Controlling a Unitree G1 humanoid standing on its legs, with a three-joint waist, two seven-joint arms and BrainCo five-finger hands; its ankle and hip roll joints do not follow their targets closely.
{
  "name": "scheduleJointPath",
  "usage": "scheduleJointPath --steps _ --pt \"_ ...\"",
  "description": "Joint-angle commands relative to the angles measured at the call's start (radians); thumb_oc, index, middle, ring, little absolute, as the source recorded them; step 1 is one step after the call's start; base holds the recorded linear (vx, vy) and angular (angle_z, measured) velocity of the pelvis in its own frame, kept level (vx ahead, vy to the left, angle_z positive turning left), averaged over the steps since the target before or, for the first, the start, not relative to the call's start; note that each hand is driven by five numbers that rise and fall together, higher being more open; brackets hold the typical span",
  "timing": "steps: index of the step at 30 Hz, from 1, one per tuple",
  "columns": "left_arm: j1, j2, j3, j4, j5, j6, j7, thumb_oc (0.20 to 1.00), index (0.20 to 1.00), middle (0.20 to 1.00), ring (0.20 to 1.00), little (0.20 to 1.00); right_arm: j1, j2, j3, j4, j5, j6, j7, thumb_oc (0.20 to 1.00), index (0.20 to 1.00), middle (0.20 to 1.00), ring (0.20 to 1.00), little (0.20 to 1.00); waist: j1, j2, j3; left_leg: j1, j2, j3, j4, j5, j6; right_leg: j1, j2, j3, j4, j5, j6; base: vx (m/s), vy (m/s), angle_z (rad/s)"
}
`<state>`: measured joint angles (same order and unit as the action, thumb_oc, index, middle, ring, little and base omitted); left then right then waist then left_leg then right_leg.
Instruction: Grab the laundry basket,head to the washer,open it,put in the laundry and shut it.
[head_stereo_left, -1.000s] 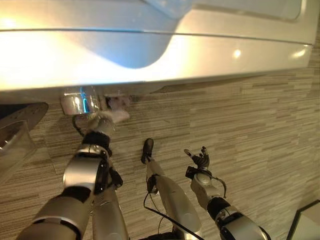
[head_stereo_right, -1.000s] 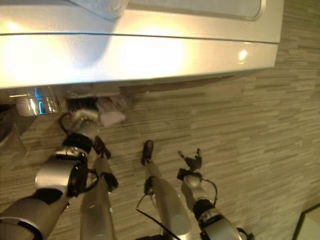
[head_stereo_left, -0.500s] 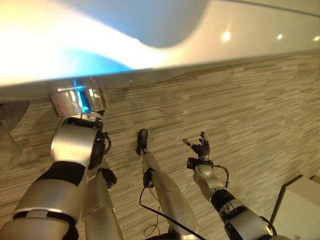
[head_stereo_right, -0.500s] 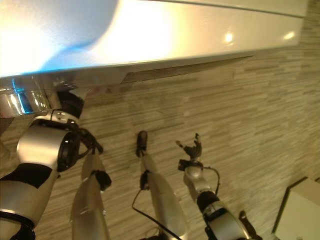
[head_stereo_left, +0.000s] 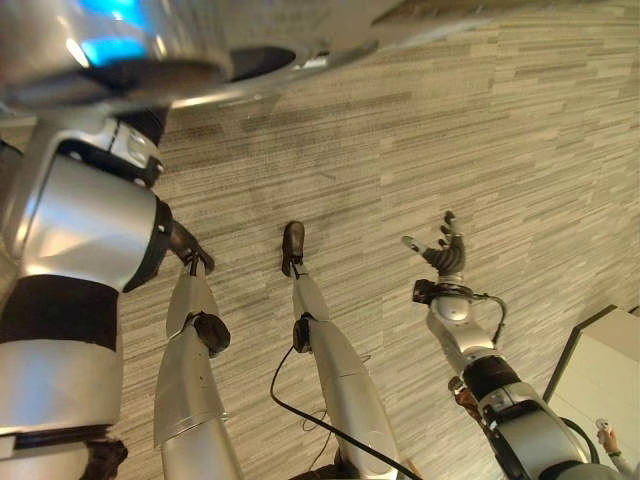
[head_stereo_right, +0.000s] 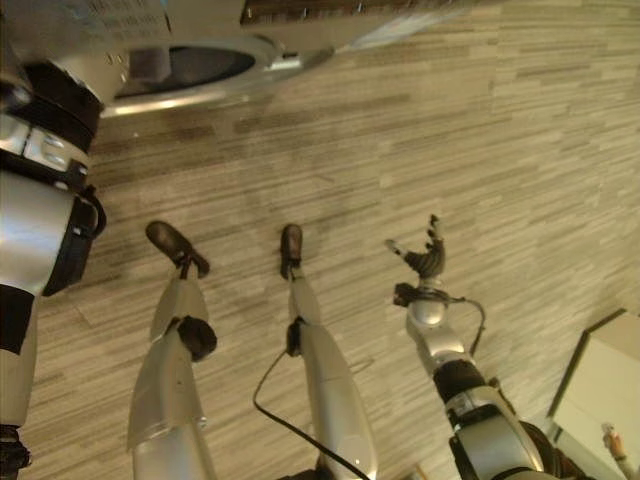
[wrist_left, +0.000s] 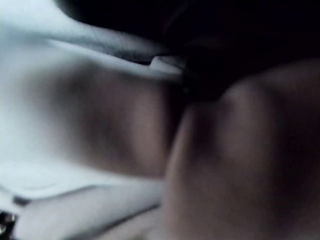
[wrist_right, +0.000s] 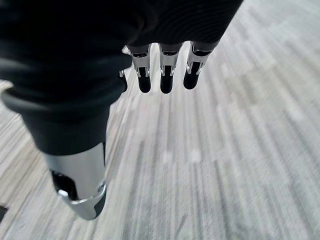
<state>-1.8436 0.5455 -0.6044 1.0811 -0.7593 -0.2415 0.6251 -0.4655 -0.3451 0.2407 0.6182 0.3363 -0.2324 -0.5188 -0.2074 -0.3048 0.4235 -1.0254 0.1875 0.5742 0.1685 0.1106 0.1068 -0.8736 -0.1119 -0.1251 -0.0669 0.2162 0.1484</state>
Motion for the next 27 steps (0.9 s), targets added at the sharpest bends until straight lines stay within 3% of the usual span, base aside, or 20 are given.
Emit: scheduleJointPath --steps 1,7,9,10,11,13,15,16,17,19,20,21,22,24,25,27 --pt "-0.327 0.028 0.006 0.053 0.092 0.01 -0.038 0.2 0.2 0.2 0.2 0.2 0.139 -0.096 -0.081 -0.072 -0.04 0.002 0.007 1.0 1.0 1.0 1.0 1.0 -0.03 0.089 -0.039 0.107 -0.07 -0.113 -0.09 -0.147 -0.073 0.336 -0.041 -0.048 -0.02 -0.038 0.105 0.03 -0.011 -0.03" --pt "-0.366 0.079 -0.005 0.148 0.019 0.051 -0.093 0.2 0.2 0.2 0.2 0.2 0.205 -0.155 -0.123 -0.13 -0.055 0.019 0.022 1.0 1.0 1.0 1.0 1.0 -0.006 0.138 -0.031 0.057 -0.094 -0.142 -0.104 -0.137 -0.068 0.278 -0.043 -0.078 -0.02 -0.081 0.097 0.04 -0.002 0.05" --pt "-0.267 0.117 0.105 0.122 -0.091 0.016 -0.09 0.2 0.2 0.2 0.2 0.2 0.259 -0.146 -0.143 -0.157 -0.059 0.045 0.021 1.0 1.0 1.0 1.0 1.0 0.025 0.16 -0.029 0.043 -0.112 -0.151 -0.112 -0.13 -0.071 0.268 -0.046 -0.082 -0.02 -0.104 0.098 0.07 0.017 -0.03" --pt "-0.258 0.116 0.11 0.117 -0.095 0.014 -0.089 0.558 0.558 0.558 0.558 0.558 0.263 -0.148 -0.144 -0.159 -0.059 0.047 0.021 1.0 1.0 1.0 1.0 1.0 0.026 0.164 -0.033 0.043 -0.112 -0.151 -0.112 -0.13 -0.071 0.267 -0.046 -0.082 -0.02 -0.104 0.098 0.09 0.116 0.0" --pt "-0.335 0.05 0.055 -0.042 -0.205 -0.085 -0.104 1.0 1.0 1.0 1.0 1.0 0.27 -0.179 -0.134 -0.155 -0.035 0.052 0.044 1.0 1.0 1.0 1.0 1.0 0.02 0.175 -0.051 0.035 -0.125 -0.167 -0.124 -0.126 -0.076 0.254 -0.044 -0.064 -0.02 -0.113 0.108 0.07 0.099 -0.04" --pt "-0.333 0.046 0.035 -0.111 -0.192 -0.117 -0.107 1.0 1.0 1.0 1.0 1.0 0.291 -0.188 -0.143 -0.178 -0.031 0.044 0.056 1.0 1.0 1.0 1.0 1.0 0.013 0.164 -0.059 0.033 -0.123 -0.165 -0.127 -0.122 -0.077 0.25 -0.043 -0.057 -0.02 -0.113 0.111 0.04 0.074 -0.14" --pt "-0.287 0.052 -0.005 -0.12 -0.073 -0.062 -0.121 1.0 1.0 1.0 1.0 1.0 0.333 -0.236 -0.161 -0.217 -0.028 0.038 0.087 1.0 1.0 1.0 1.0 1.0 0.003 0.154 -0.078 0.035 -0.125 -0.159 -0.126 -0.121 -0.076 0.253 -0.043 -0.039 -0.02 -0.098 0.113 -0.01 0.044 0.01" --pt "-0.285 0.063 -0.086 -0.054 0.061 0.026 -0.182 1.0 1.0 1.0 1.0 1.0 0.353 -0.257 -0.179 -0.216 -0.028 0.036 0.111 1.0 1.0 1.0 1.0 1.0 0.001 0.156 -0.086 0.038 -0.126 -0.158 -0.126 -0.121 -0.074 0.26 -0.045 -0.032 -0.02 -0.089 0.113 -0.03 0.047 0.12" --pt "-0.301 0.075 -0.166 -0.004 0.174 0.07 -0.212 1.0 1.0 1.0 1.0 1.0 0.362 -0.275 -0.189 -0.217 -0.026 0.03 0.128 1.0 1.0 1.0 1.0 1.0 0.002 0.158 -0.089 0.04 -0.125 -0.155 -0.126 -0.12 -0.072 0.265 -0.047 -0.029 -0.02 -0.085 0.113 -0.02 0.046 0.08" --pt "-0.361 0.08 -0.403 0.076 0.575 0.179 -0.23 1.0 1.0 1.0 1.0 1.0 0.367 -0.307 -0.2 -0.192 -0.033 0.022 0.166 1.0 1.0 1.0 1.0 1.0 0.011 0.166 -0.093 0.051 -0.115 -0.153 -0.118 -0.123 -0.071 0.283 -0.051 -0.032 -0.02 -0.087 0.113 -0.03 0.035 -0.02" --pt "-0.355 0.039 -0.495 0.095 0.819 0.243 -0.214 1.0 1.0 1.0 1.0 1.0 0.334 -0.316 -0.194 -0.164 -0.022 0.008 0.187 1.0 1.0 1.0 1.0 1.0 0.017 0.16 -0.089 0.057 -0.107 -0.149 -0.108 -0.118 -0.072 0.292 -0.055 -0.036 -0.02 -0.087 0.112 -0.04 0.011 -0.03" --pt "-0.358 0.015 -0.536 0.098 0.934 0.269 -0.216 1.0 1.0 1.0 1.0 1.0 0.321 -0.318 -0.181 -0.146 -0.014 -0.002 0.193 1.0 1.0 1.0 1.0 1.0 0.017 0.158 -0.086 0.061 -0.103 -0.152 -0.108 -0.118 -0.073 0.293 -0.055 -0.039 -0.02 -0.092 0.11 -0.05 -0.003 -0.01" --pt "-0.324 -0.011 -0.625 0.074 1.134 0.312 -0.254 1.0 1.0 1.0 1.0 1.0 0.3 -0.323 -0.159 -0.142 0.003 -0.017 0.202 1.0 1.0 1.0 1.0 1.0 0.02 0.157 -0.077 0.065 -0.094 -0.161 -0.109 -0.117 -0.076 0.292 -0.053 -0.043 -0.02 -0.1 0.107 0.0 0.0 0.0" --pt "-0.291 -0.02 -0.633 0.052 1.184 0.328 -0.287 1.0 1.0 1.0 1.0 1.0 0.286 -0.322 -0.143 -0.151 0.018 -0.021 0.209 1.0 1.0 1.0 1.0 1.0 0.021 0.154 -0.074 0.065 -0.091 -0.164 -0.112 -0.112 -0.076 0.29 -0.052 -0.046 -0.02 -0.106 0.104 0.0 0.0 0.0" --pt "-0.237 -0.025 -0.598 -0.002 1.205 0.344 -0.354 1.0 1.0 1.0 1.0 1.0 0.289 -0.319 -0.138 -0.175 0.034 -0.003 0.223 1.0 1.0 1.0 1.0 1.0 0.03 0.153 -0.068 0.067 -0.088 -0.169 -0.115 -0.109 -0.076 0.288 -0.048 -0.049 -0.02 -0.12 0.099 0.0 0.0 0.0" --pt "-0.17 0.007 -0.539 -0.088 1.193 0.344 -0.39 1.0 1.0 1.0 1.0 1.0 0.32 -0.302 -0.138 -0.203 0.045 0.029 0.251 1.0 1.0 1.0 1.0 1.0 0.045 0.153 -0.062 0.069 -0.086 -0.177 -0.114 -0.107 -0.077 0.289 -0.045 -0.054 -0.02 -0.138 0.09 0.0 0.0 0.0"
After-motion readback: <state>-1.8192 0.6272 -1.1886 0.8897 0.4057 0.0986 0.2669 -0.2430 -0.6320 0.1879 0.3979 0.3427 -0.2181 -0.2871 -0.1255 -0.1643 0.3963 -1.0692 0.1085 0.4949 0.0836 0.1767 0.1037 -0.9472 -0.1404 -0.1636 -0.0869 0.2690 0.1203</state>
